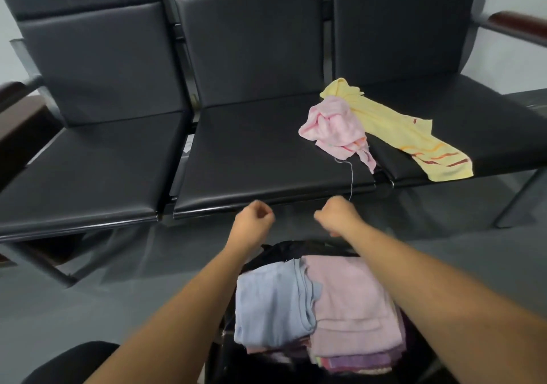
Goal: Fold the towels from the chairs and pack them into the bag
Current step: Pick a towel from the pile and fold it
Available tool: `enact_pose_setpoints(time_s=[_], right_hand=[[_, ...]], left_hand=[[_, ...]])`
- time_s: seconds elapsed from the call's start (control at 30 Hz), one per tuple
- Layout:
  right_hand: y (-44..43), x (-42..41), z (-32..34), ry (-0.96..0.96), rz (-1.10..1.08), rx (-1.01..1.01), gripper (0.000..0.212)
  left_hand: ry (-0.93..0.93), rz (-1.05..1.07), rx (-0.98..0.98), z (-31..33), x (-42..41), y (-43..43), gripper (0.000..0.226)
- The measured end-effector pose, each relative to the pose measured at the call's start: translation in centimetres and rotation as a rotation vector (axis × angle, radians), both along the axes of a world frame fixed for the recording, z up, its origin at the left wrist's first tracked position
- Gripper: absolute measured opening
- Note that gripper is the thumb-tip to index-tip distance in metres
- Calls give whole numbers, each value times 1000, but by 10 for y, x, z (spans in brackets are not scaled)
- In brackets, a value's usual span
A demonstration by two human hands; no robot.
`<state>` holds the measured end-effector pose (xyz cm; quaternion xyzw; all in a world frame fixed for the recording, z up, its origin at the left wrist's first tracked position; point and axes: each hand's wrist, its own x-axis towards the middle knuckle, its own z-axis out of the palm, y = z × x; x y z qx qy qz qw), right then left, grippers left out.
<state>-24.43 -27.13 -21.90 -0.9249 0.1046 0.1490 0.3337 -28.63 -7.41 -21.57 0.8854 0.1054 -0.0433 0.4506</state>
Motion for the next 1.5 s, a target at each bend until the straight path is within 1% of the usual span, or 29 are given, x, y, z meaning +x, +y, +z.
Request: enact_pose_setpoints(time_s=[0.13, 0.23, 0.33, 0.4, 0.43, 0.47, 0.5, 0.57, 0.63, 0.67, 0.7, 0.73, 0.8, 0.83, 0.87, 0.9, 0.97, 1.03, 1.1, 1.17, 1.3, 1.33, 1.4, 1.5], right_hand=[[-48, 44, 44, -88, -88, 88, 12], [-83, 66, 65, -165, -180, 117, 19], [-109, 84, 77, -203, -186, 25, 24], [-122, 97, 75, -221, -179, -59, 31], [-130, 107, 74, -238, -175, -93, 28], [-137, 115, 71, -253, -176, -130, 16], [-144, 124, 70, -271, -188, -158, 13], [-158, 137, 64, -271, -232, -206, 40], [-171, 148, 55, -256, -251, -249, 57], [-176, 153, 50, -236, -243, -270, 61], [-181, 156, 45, -216, -225, -303, 60], [-184, 159, 40, -195, -205, -349, 54], [-186, 162, 34, -174, -201, -412, 33], [-187, 164, 34, -186, -238, -408, 24], [-187, 164, 37, -212, -299, -369, 20], [-186, 163, 42, -262, -370, -302, 21], [-186, 160, 58, -421, -476, -161, 27], [-182, 152, 84, -601, -502, -16, 26], [-177, 143, 115, -734, -477, 120, 21], [-169, 131, 147, -801, -409, 220, 18], [-150, 105, 200, -871, -293, 302, 14], [-146, 97, 214, -895, -289, 333, 13], [-138, 83, 238, -929, -270, 367, 11], [-125, 57, 274, -946, -196, 392, 14]], left_hand=[[-96, -76, 33, 42, 45, -25, 2], [-114, -117, 61, 61, 78, -46, 4], [-103, -161, 61, 68, 113, -69, 5], [-106, -199, 104, 67, 130, -83, 10], [-116, -227, 131, 64, 141, -92, 14], [-135, -263, 164, 61, 149, -99, 20], [-156, -309, 193, 57, 158, -107, 26], [-182, -412, 233, 45, 172, -120, 42], [-161, -487, 305, 27, 183, -131, 53], [-154, -494, 371, 17, 188, -136, 54], [-160, -481, 443, 8, 190, -138, 53], [-184, -456, 499, 2, 191, -139, 51], [-236, -396, 525, -6, 194, -141, 46], [-250, -373, 527, -8, 194, -143, 44], [-257, -352, 542, -7, 194, -143, 41], [-257, -329, 572, -6, 194, -143, 38], [-238, -278, 618, 1, 192, -138, 33], [-179, -250, 633, 11, 187, -128, 32], [-93, -270, 636, 20, 180, -118, 34], [-39, -280, 618, 32, 171, -109, 38], [23, -275, 577, 65, 151, -100, 47], [15, -265, 552, 78, 144, -99, 47], [-38, -243, 437, 102, 133, -100, 47], [-212, -260, 208, 145, 115, -103, 48]])
